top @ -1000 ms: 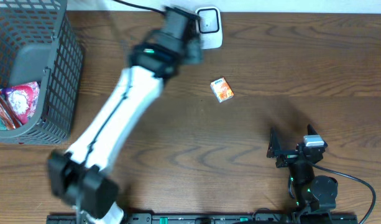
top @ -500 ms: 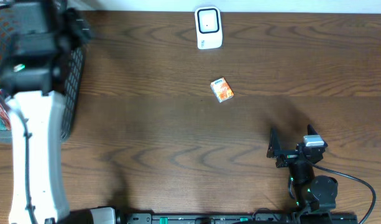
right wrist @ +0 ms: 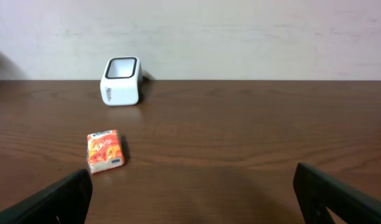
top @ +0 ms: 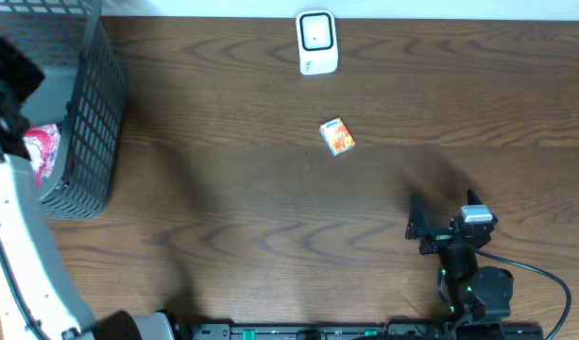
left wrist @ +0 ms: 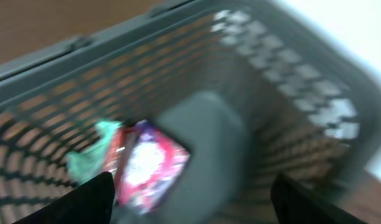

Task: Scan the item barcode
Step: 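Move the left gripper back into the grey basket, then grasp the pink-purple snack bag in the basket with the left gripper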

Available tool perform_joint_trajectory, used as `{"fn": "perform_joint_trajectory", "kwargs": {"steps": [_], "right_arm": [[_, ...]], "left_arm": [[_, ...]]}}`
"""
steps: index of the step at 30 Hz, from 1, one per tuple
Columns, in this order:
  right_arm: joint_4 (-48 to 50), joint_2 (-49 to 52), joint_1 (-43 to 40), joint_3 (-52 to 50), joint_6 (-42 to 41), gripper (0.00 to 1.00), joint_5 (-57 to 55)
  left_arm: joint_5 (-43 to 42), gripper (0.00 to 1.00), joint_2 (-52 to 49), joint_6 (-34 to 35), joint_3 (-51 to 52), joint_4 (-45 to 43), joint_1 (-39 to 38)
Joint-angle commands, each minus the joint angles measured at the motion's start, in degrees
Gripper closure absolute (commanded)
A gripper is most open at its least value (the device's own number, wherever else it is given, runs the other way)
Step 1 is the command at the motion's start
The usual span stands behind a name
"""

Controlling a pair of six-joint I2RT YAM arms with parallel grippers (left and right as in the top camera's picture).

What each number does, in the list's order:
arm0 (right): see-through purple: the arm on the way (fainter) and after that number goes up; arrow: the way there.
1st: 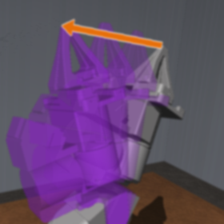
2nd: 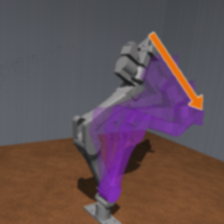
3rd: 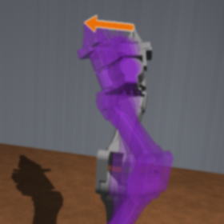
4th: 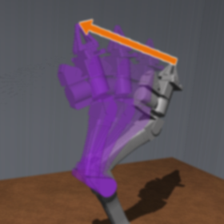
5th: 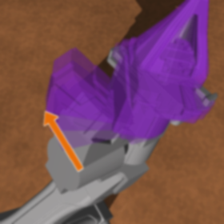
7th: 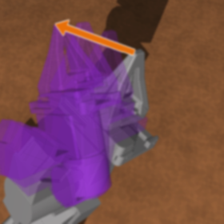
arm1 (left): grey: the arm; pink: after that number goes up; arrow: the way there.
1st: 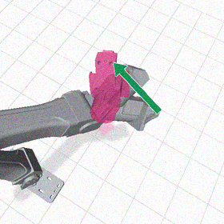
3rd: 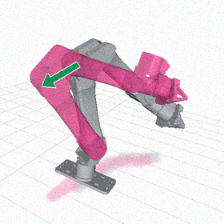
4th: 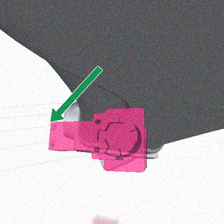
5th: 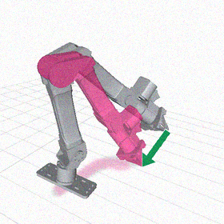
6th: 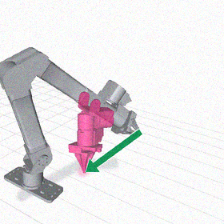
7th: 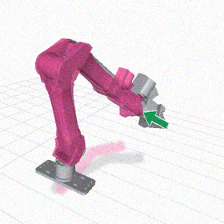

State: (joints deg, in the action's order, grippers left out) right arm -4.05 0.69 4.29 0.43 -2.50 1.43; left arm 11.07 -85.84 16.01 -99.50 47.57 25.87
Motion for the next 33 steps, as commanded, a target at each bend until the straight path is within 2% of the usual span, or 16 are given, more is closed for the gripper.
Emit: {"fn": "perform_joint_trajectory", "kwargs": {"steps": [1,9,16,23,33], "right_arm": [[-0.24,-0.35,-0.13,-0.11,0.44,0.01,-0.46],[-0.24,-0.35,-0.13,-0.11,0.44,0.01,-0.46],[-0.24,-0.37,-0.13,-0.11,0.44,0.01,-0.46],[-0.24,-0.35,-0.13,-0.11,0.44,0.01,-0.46],[-0.24,-0.37,-0.13,-0.11,0.44,0.01,-0.46]], "left_arm": [[2.49,0.20,-3.06,-1.40,0.39,1.79,3.15],[1.64,0.19,-10.25,-2.25,0.39,1.49,4.55],[0.72,0.19,-18.18,-14.47,0.48,3.17,4.61],[5.03,0.20,-24.74,-14.82,0.79,4.92,4.61],[4.83,0.19,-32.24,-16.68,0.94,6.21,4.59]]}}
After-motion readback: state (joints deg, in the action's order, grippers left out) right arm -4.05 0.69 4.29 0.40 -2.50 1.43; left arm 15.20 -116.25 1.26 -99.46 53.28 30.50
